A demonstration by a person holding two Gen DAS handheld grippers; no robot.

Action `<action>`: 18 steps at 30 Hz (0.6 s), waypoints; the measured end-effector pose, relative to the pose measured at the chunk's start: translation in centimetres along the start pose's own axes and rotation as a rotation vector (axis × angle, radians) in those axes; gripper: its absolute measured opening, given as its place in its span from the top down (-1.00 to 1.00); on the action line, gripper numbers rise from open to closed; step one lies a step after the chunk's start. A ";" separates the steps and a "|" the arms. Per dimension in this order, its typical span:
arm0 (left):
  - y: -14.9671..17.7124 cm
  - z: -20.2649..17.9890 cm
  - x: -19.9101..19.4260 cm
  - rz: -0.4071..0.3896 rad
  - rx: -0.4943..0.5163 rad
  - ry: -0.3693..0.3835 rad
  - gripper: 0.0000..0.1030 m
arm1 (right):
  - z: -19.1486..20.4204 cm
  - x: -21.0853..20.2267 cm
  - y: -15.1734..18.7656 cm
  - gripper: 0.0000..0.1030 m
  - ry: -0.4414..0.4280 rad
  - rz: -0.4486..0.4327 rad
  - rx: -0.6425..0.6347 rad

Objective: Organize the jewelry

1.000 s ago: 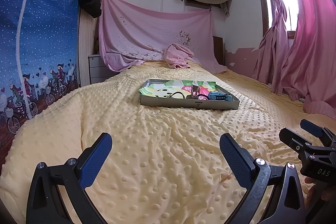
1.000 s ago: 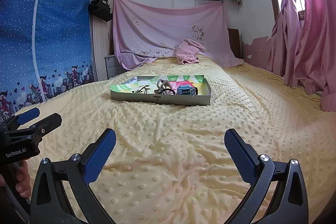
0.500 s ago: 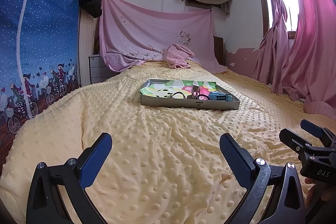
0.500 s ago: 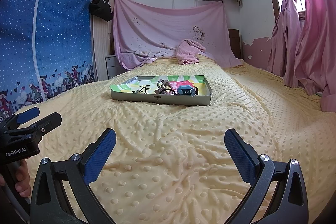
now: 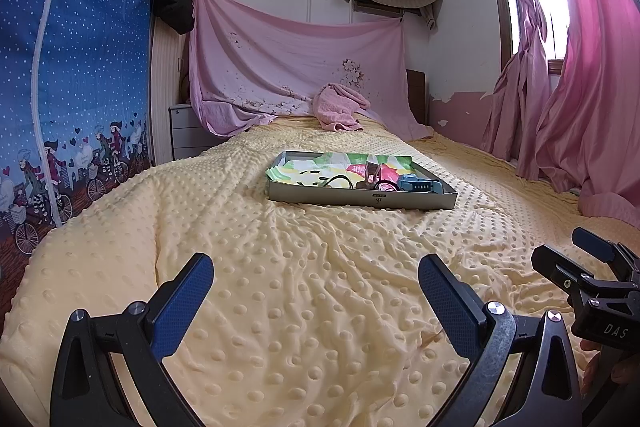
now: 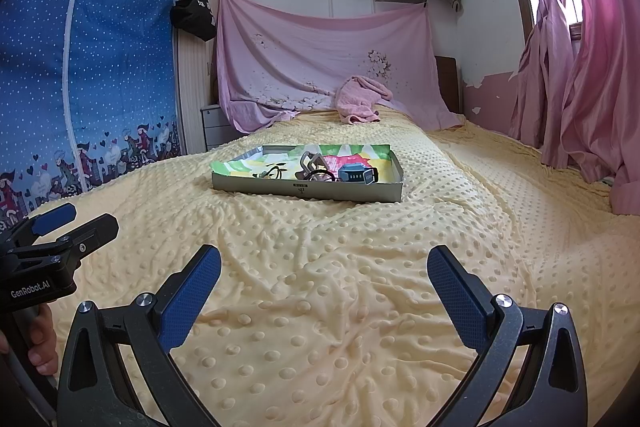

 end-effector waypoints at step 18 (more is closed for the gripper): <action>0.0 0.1 0.0 0.000 0.001 0.000 -1.00 | 0.1 -0.1 0.0 -0.97 0.001 -0.002 -0.001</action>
Point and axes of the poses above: each gripper's, at about its wrist camera, not at the fingertips, and x roughly the way its jaws point, z to its left, y to its underside, the point moved 8 cm from there along x, roughly the way its jaws point, and after that the axes turned 4 degrees about -x, right-handed, at the moved point
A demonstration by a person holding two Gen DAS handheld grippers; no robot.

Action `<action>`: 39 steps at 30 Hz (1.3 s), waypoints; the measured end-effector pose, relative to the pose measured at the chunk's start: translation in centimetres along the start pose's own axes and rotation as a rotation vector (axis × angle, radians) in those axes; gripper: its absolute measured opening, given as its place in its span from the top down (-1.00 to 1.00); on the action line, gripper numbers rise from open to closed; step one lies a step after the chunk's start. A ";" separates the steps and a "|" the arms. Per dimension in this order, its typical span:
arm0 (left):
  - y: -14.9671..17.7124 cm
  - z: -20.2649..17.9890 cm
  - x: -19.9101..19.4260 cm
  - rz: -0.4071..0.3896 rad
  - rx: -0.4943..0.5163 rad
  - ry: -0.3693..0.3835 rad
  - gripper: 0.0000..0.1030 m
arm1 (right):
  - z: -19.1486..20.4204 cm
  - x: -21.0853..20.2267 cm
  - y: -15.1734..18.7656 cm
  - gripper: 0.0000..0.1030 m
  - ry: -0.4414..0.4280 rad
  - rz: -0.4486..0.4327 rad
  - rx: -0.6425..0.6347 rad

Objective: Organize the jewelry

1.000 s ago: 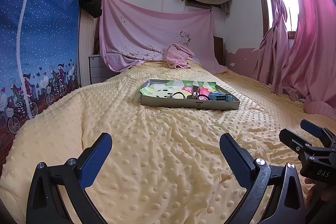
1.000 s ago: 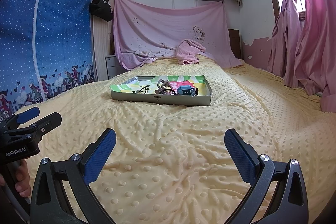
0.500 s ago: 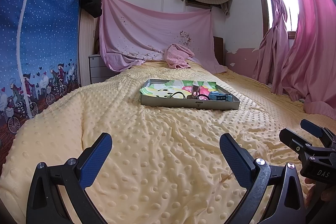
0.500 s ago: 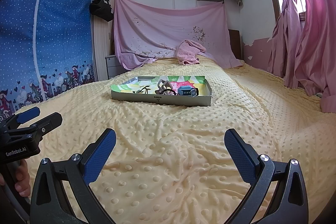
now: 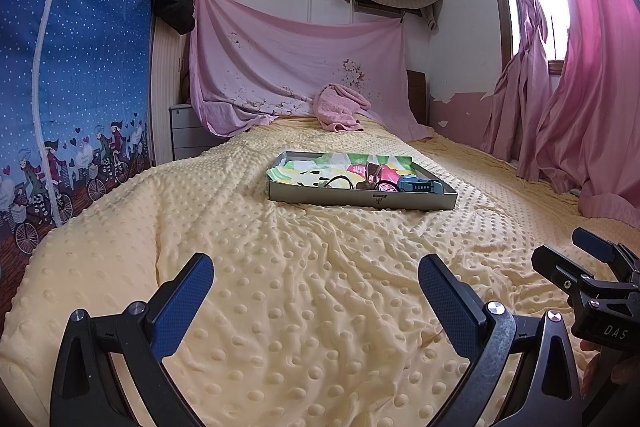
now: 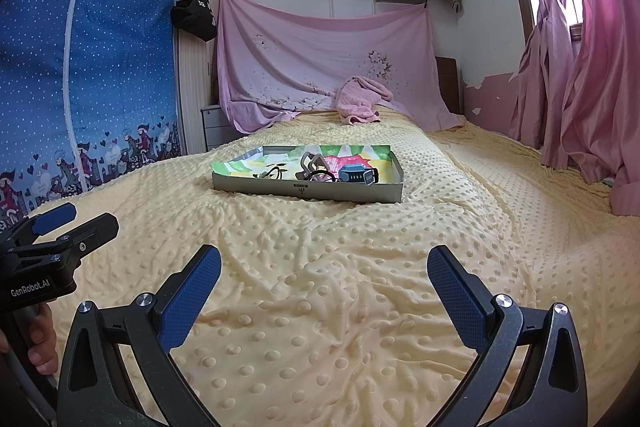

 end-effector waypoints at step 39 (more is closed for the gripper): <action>0.3 0.5 0.1 0.002 -0.015 -0.029 -1.00 | -0.1 0.1 -0.1 -0.97 0.000 -0.002 -0.010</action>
Point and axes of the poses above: each gripper's, at about its wrist camera, not at the fingertips, and x roughly the way its jaws point, z to its left, y to its underside, the point moved 8 cm from there along x, roughly the way its jaws point, and after that the axes turned 4 degrees about -x, right-handed, at the moved point
